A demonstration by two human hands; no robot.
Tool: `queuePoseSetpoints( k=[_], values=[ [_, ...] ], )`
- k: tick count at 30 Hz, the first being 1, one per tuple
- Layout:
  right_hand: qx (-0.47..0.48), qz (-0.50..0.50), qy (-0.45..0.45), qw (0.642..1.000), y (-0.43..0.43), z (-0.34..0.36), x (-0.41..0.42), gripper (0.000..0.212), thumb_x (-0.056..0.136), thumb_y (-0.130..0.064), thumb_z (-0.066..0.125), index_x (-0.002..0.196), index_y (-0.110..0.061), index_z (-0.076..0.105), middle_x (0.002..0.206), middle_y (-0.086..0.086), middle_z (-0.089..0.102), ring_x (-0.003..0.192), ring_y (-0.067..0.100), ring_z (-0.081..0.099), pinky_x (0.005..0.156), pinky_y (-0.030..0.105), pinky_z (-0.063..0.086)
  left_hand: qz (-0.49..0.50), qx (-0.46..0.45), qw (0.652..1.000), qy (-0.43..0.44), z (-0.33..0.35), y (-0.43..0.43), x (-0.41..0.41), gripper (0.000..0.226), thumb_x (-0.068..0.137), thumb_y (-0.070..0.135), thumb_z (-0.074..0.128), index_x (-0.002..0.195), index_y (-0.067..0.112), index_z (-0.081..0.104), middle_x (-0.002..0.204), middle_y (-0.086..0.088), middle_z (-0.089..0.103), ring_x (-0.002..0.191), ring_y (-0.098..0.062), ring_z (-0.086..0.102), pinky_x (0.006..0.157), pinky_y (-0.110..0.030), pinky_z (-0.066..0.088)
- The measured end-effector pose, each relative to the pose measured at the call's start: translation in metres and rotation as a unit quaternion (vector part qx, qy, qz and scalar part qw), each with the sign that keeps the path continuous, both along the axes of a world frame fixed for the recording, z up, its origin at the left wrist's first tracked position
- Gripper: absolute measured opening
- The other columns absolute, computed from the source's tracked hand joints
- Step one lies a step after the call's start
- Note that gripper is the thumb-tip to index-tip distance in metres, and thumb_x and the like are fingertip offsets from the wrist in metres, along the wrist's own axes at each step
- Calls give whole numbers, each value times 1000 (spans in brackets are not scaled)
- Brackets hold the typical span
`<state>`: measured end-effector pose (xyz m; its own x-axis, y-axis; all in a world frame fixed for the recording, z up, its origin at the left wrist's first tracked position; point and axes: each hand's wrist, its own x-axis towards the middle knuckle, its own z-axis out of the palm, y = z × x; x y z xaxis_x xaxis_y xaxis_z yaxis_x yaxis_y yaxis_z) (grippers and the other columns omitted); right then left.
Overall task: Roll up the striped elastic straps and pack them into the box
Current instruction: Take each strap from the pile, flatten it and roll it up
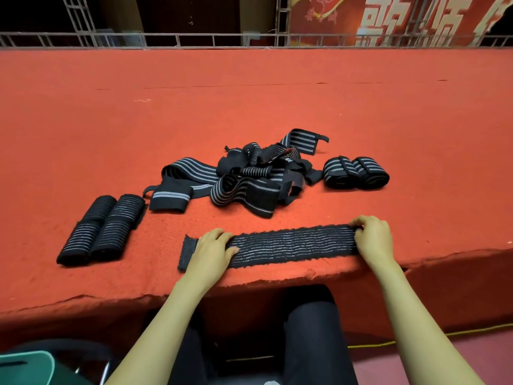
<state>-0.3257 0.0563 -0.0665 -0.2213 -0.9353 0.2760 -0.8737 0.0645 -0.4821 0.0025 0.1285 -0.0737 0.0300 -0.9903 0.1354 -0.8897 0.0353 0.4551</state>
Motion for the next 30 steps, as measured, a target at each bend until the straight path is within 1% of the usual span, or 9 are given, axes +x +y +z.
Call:
queuePoseSetpoints(
  k=[4, 8, 11, 14, 16, 19, 21, 24, 30],
  values=[
    [9, 53, 24, 998, 2, 7, 25, 24, 79, -3, 59, 97, -13, 72, 108, 12, 65, 109, 36, 52, 91, 38, 39, -54, -38, 998, 1, 8, -4, -24, 26, 92, 11, 53, 115, 16, 64, 121, 3, 54, 117, -17, 45, 97, -32, 38],
    [42, 223, -15, 974, 9, 8, 66, 17, 85, -21, 66, 101, -16, 69, 107, 6, 63, 107, 26, 52, 94, 31, 35, -86, -42, 995, -4, 9, -13, -49, 22, 95, 24, 50, 110, 21, 65, 117, 7, 57, 112, -16, 47, 93, -31, 40],
    [72, 296, 35, 952, 13, 6, 86, 23, 88, -30, 62, 108, -20, 65, 111, 1, 60, 109, 22, 49, 97, 35, 38, -90, -22, 996, -11, 10, -22, -52, 21, 93, 30, 51, 107, 23, 65, 114, 6, 59, 111, -16, 47, 93, -33, 40],
    [99, 307, 82, 943, 8, 11, 93, 26, 90, -33, 59, 113, -19, 64, 112, 2, 59, 109, 22, 49, 97, 38, 39, -106, 14, 994, 5, 17, -35, -44, 18, 90, 29, 57, 104, 24, 67, 110, 4, 61, 107, -16, 53, 92, -36, 43],
    [91, 313, 37, 945, 0, 20, 97, 23, 89, -28, 62, 109, -17, 66, 108, 3, 60, 105, 21, 54, 94, 34, 41, -98, 11, 994, 48, 27, -48, -37, 15, 86, 24, 61, 100, 22, 68, 103, 2, 64, 97, -16, 58, 90, -36, 46],
    [19, 312, -42, 949, -23, 41, 108, 18, 87, -16, 64, 105, -14, 68, 104, 4, 63, 97, 19, 59, 90, 28, 42, -61, -58, 991, 104, 47, -77, -28, 14, 84, 15, 63, 96, 18, 69, 96, 1, 66, 86, -15, 60, 87, -35, 48],
    [-42, 300, -63, 951, -43, 58, 117, 18, 88, -14, 63, 105, -13, 68, 103, 3, 64, 95, 16, 58, 87, 27, 43, -39, -107, 987, 118, 63, -98, -24, 14, 85, 12, 62, 96, 17, 69, 95, 2, 65, 87, -15, 60, 87, -32, 48],
    [-102, 297, -69, 947, -75, 80, 131, 20, 88, -14, 61, 108, -13, 66, 109, 2, 64, 104, 17, 55, 91, 26, 40, -19, -144, 984, 106, 83, -127, -20, 16, 86, 14, 60, 99, 17, 68, 99, 0, 63, 95, -17, 58, 88, -32, 45],
    [-81, 297, 9, 951, -137, 93, 155, 42, 88, -8, 57, 129, -16, 54, 130, 4, 51, 127, 25, 37, 106, 34, 30, 1, -98, 993, 64, 91, -174, -22, 34, 87, 22, 60, 119, 13, 59, 119, -7, 59, 113, -24, 53, 95, -34, 40]
  ],
)
